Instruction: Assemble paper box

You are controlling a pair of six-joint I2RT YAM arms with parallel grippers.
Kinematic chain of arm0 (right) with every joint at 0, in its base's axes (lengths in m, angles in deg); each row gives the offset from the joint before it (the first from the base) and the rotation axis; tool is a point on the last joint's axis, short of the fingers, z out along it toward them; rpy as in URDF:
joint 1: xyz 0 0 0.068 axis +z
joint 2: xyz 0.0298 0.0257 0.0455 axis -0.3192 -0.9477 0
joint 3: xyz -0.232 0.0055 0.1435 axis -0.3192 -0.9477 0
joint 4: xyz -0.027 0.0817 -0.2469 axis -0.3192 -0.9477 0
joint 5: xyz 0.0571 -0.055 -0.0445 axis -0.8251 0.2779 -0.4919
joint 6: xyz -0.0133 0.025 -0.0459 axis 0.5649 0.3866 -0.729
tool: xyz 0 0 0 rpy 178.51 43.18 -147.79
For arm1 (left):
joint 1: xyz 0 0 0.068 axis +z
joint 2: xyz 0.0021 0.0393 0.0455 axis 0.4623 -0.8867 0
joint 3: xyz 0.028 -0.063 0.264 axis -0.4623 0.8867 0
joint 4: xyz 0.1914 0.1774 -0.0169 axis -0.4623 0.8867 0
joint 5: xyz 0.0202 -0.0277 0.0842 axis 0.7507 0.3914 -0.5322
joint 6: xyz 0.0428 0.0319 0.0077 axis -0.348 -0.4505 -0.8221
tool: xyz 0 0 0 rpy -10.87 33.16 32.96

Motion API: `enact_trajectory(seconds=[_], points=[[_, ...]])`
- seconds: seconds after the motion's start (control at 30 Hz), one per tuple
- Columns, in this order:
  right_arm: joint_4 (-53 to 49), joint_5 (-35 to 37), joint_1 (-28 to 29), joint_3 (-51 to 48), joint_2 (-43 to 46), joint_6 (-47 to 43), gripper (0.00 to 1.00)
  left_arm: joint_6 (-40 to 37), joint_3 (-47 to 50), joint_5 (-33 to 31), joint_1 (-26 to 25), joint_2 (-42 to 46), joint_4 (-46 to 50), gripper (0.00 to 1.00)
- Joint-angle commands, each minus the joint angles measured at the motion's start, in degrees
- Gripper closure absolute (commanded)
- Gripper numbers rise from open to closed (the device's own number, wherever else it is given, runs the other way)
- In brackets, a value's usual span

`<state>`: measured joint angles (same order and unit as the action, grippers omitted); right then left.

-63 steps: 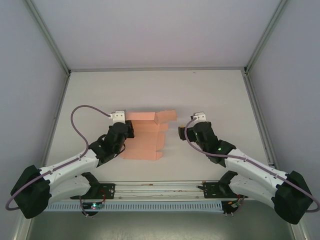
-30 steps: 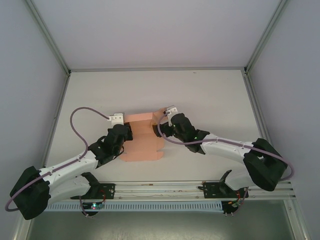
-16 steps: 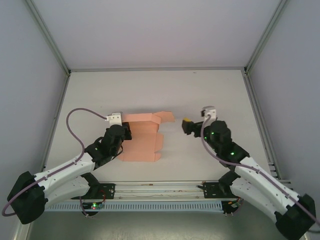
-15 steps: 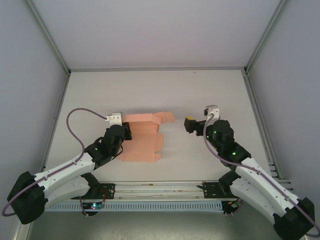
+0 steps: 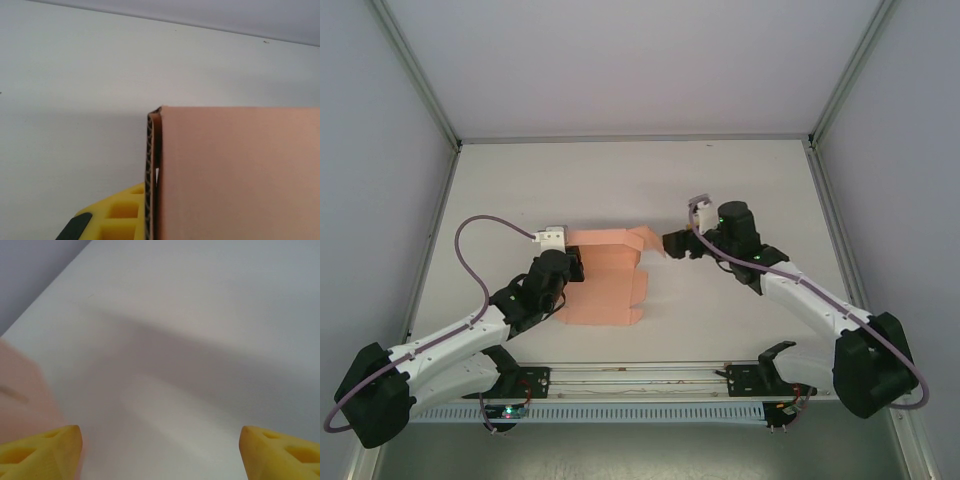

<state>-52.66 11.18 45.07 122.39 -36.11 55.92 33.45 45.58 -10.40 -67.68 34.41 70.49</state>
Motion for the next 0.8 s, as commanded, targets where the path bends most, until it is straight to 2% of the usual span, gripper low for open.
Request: enact_trajectory(seconds=[0.0,0.23,0.37,0.5,0.77], points=[[1.01,-5.97,4.04,2.20,-1.65,-2.38,0.19,1.06,-1.47,-1.43,-0.55,-0.31,1.09,1.00],[5.07,-5.72,10.04,3.80,-6.55,-0.49,0.23,2.31,-2.03,-2.47,-0.55,-1.73,1.39,1.00],[7.87,-4.94,11.72,4.72,-9.32,0.43,0.23,2.68,-2.35,-1.99,-0.55,-2.88,1.26,1.00],[9.75,-3.27,12.63,6.77,-12.96,2.00,0.28,3.22,-2.94,-2.05,-0.54,-4.24,1.28,1.00],[3.43,6.42,14.72,6.31,-9.89,-4.62,0.28,4.50,-3.36,-4.85,-0.58,-3.76,3.70,1.00]])
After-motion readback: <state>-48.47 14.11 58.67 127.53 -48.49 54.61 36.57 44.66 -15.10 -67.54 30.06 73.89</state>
